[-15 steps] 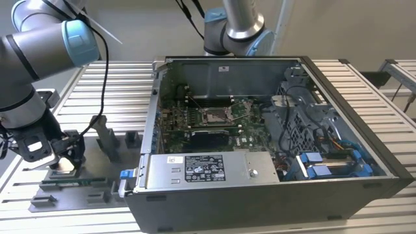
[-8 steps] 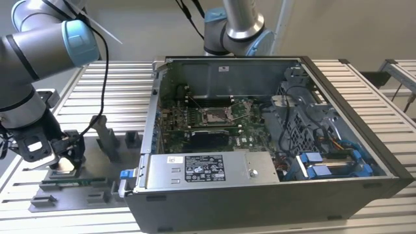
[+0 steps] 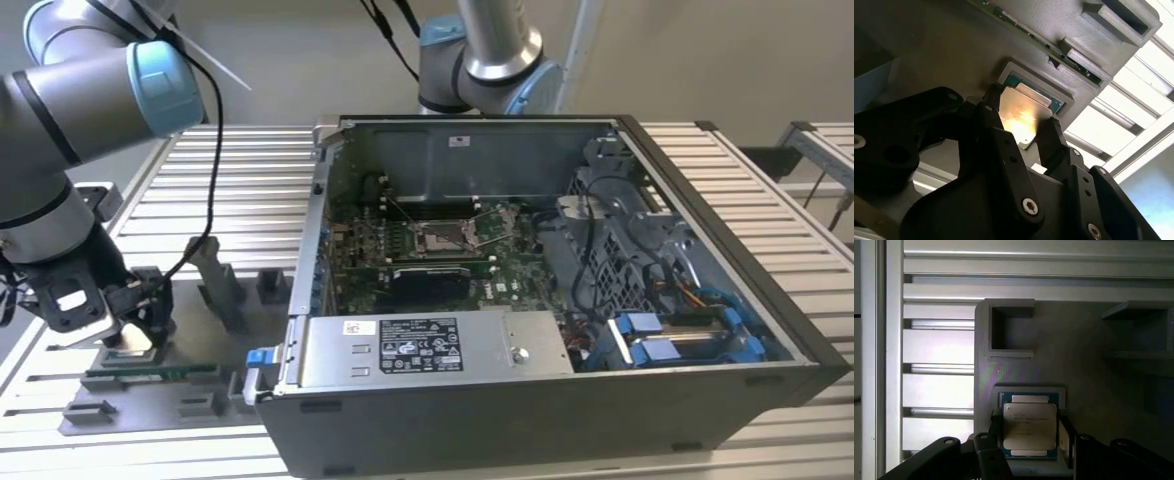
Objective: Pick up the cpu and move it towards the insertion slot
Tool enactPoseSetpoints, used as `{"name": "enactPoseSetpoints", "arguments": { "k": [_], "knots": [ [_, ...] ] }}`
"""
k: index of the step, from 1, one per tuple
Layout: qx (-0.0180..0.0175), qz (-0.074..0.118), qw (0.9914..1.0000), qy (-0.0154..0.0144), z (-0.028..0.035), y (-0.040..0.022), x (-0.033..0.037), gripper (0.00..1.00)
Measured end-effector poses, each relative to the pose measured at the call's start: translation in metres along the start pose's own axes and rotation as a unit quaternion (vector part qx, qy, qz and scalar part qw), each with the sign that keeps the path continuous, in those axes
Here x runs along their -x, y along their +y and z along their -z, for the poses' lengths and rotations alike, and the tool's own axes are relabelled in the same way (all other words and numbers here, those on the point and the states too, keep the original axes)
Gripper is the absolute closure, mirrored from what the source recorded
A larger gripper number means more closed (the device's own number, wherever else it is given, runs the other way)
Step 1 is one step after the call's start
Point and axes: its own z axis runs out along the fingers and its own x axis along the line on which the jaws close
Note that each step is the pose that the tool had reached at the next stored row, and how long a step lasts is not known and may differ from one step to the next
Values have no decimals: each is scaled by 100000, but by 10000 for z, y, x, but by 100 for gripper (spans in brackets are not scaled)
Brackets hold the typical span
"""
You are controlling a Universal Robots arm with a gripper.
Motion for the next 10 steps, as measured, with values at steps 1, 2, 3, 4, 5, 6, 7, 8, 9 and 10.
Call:
{"name": "enactPoseSetpoints", "arguments": {
  "k": [1, 2, 3, 4, 5, 6, 7, 8, 9, 10],
  "knots": [
    [17, 0, 100000, -18, 9, 1, 0, 100],
    [18, -2, 100000, -18, 33, 2, 0, 100],
    [-2, -4, 100000, 11, 75, 3, 0, 100],
    [-4, -3, 100000, 8, 118, 5, 0, 100],
    [-1, -4, 100000, 7, 164, 7, 0, 100],
    [-5, -6, 100000, 11, 208, 8, 0, 100],
    [-7, -3, 100000, 15, 253, 10, 0, 100],
    [-6, 0, 100000, 12, 300, 11, 1, 100],
    [-5, 1, 100000, 11, 347, 13, 1, 100],
    [-9, -3, 100000, 14, 392, 15, 1, 100]
  ]
}}
